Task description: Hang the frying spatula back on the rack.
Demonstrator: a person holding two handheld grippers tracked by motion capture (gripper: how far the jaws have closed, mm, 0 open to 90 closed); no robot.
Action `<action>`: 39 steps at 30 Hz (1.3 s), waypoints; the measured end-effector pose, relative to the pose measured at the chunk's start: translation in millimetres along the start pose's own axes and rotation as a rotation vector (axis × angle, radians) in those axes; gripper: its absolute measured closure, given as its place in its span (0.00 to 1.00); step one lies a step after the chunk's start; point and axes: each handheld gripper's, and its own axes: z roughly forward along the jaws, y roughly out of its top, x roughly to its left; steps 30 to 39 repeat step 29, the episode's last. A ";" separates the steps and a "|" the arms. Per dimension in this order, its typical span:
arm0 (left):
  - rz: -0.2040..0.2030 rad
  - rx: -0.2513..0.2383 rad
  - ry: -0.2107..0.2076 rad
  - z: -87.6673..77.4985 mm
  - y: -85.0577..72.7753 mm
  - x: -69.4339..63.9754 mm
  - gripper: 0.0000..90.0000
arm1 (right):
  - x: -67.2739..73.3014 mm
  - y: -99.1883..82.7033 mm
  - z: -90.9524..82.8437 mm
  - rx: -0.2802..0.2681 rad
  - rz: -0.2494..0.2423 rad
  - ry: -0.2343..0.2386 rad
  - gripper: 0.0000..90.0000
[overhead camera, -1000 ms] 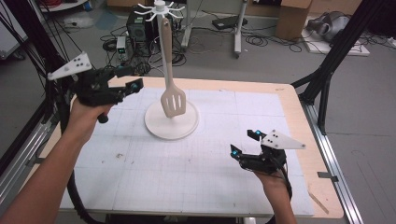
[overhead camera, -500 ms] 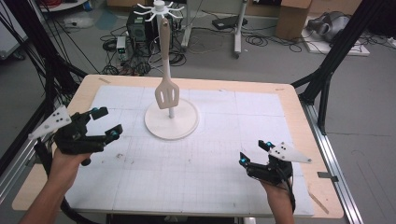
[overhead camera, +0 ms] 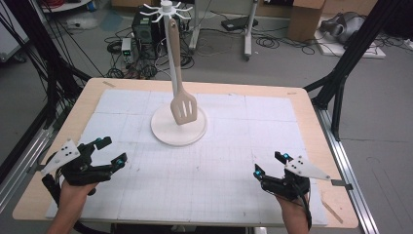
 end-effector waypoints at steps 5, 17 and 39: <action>-0.003 -0.003 0.002 -0.1 -1.6 0.0 0.18 | 1.9 -0.7 0.2 0.002 -0.004 -0.003 0.20; 0.002 0.010 0.011 -0.4 -5.1 2.3 0.18 | 4.5 -1.1 -0.2 0.004 -0.007 -0.004 0.20; -0.014 0.009 0.016 1.4 -9.6 4.0 0.18 | 1.2 -2.5 0.5 0.000 0.003 -0.006 0.20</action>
